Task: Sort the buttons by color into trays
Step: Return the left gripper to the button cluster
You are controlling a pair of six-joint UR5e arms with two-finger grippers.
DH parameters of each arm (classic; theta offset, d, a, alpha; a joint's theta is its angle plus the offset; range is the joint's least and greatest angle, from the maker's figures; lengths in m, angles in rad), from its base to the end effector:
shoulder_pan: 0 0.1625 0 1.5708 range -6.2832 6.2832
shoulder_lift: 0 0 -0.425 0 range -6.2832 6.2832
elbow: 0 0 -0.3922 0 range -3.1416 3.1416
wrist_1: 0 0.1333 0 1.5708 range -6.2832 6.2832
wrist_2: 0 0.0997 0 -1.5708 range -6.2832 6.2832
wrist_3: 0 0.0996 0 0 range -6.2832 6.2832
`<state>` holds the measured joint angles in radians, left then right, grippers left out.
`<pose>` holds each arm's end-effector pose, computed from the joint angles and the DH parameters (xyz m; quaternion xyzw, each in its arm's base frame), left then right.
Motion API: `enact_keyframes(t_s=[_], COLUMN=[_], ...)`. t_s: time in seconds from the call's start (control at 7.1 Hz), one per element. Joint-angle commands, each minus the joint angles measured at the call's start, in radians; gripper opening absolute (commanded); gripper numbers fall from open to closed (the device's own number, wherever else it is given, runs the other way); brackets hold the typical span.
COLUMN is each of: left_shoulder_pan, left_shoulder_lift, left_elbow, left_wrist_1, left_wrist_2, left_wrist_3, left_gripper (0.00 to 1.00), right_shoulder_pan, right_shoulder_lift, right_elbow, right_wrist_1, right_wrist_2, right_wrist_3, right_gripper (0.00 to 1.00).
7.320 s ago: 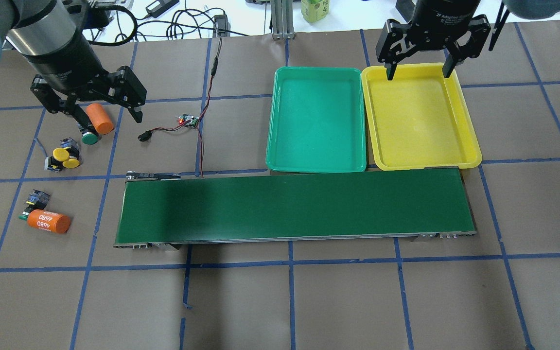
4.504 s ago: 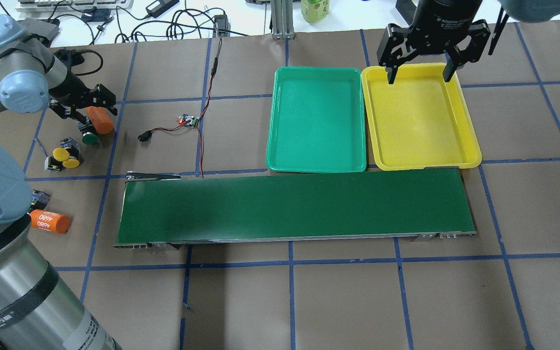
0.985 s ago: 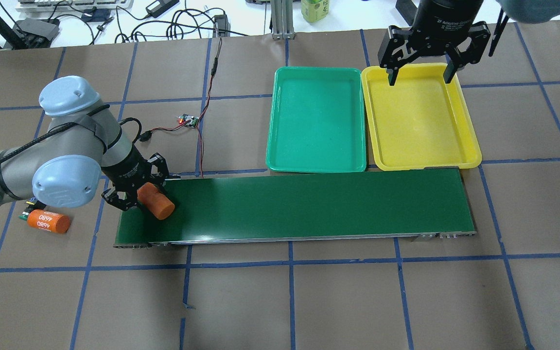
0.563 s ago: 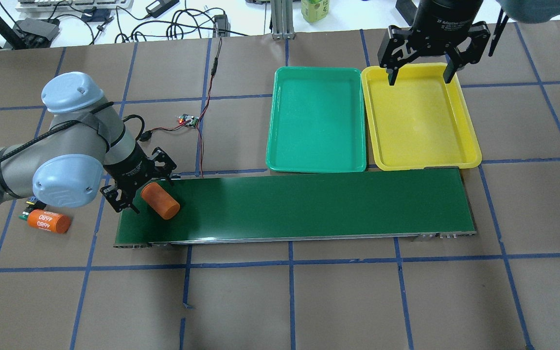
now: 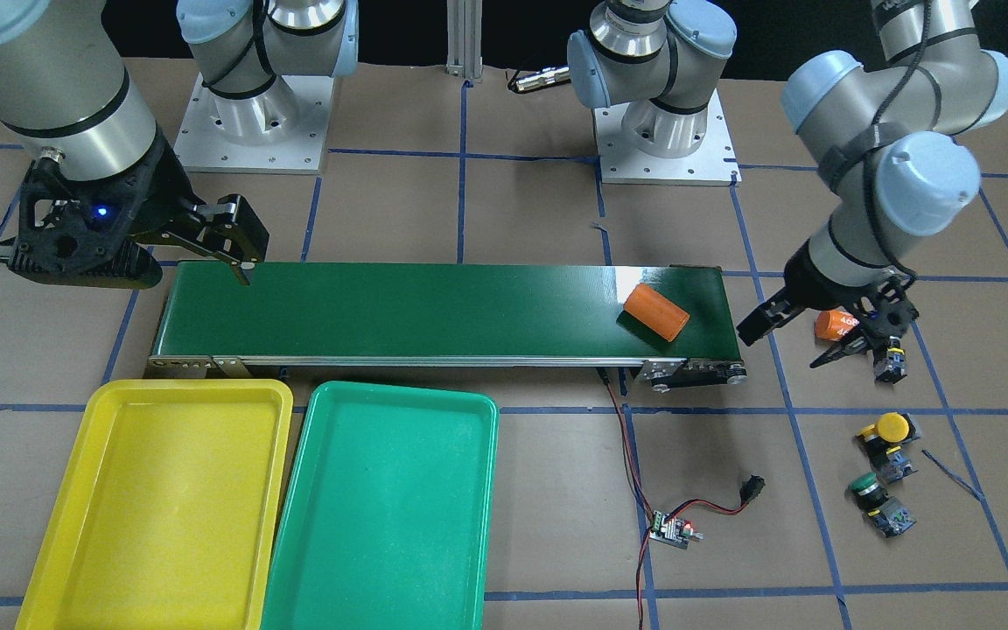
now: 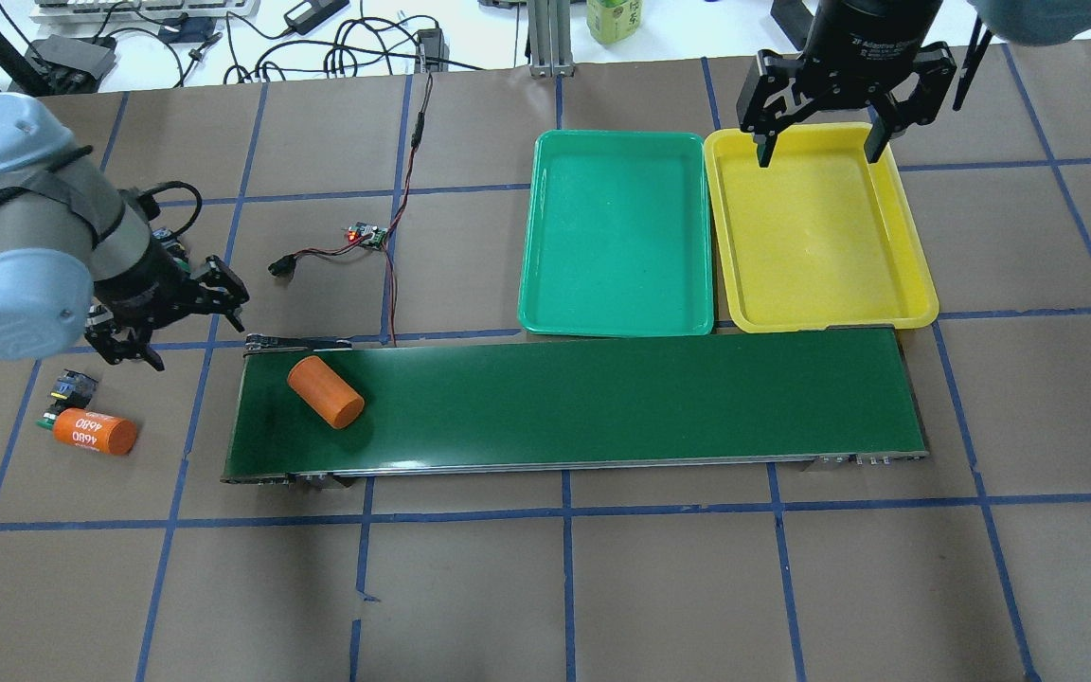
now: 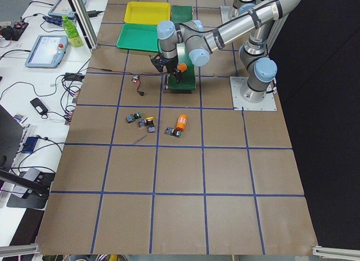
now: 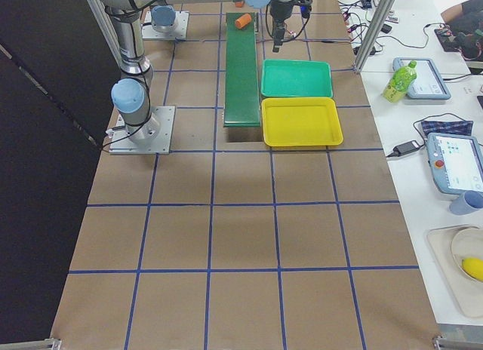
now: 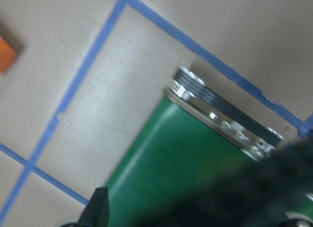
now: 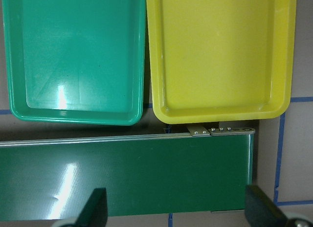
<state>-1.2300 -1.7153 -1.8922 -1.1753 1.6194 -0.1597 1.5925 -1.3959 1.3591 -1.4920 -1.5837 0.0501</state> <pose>0.0474 -0.5180 0.3006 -0.2466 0.9682 0.0372 0.0210 0.1442 -0.5583 0.4918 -0.0141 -0.9997 -0.0208 0.0072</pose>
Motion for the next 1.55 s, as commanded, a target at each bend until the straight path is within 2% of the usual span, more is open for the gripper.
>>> enact_keyframes(t_s=[0.0,0.28,0.42,0.56,0.7,1.27,1.41], left_shoulder_pan=[0.052,0.053,0.06,0.064,0.072,0.098,0.116], left_shoulder_lift=[-0.175,-0.408,-0.517,-0.588,-0.622,-0.627,-0.626], left_elbow=[0.221,0.483,0.58,0.635,0.628,0.598,0.585], left_wrist_1=[0.006,0.031,0.032,0.054,0.063,0.062,0.057], left_wrist_2=[-0.004,-0.006,-0.021,-0.021,-0.019,-0.015,-0.016], left_wrist_3=[0.205,0.353,0.409,0.445,0.462,0.467,0.468], left_gripper=[1.0,1.0,1.0,1.0,1.0,1.0,0.74], right_shoulder_pan=[0.0,0.0,0.0,0.0,0.0,0.006,0.009], right_shoulder_lift=[0.0,0.0,0.0,0.0,0.001,-0.002,-0.006], right_elbow=[0.0,0.0,0.0,0.0,0.0,0.003,0.006], right_wrist_1=[-0.001,-0.001,-0.002,-0.001,-0.001,-0.004,-0.002], right_wrist_2=[0.001,-0.001,-0.001,-0.001,-0.001,0.002,-0.001], right_wrist_3=[0.001,-0.001,-0.001,-0.001,-0.001,0.01,0.011], right_gripper=[1.0,1.0,1.0,1.0,1.0,1.0,1.0])
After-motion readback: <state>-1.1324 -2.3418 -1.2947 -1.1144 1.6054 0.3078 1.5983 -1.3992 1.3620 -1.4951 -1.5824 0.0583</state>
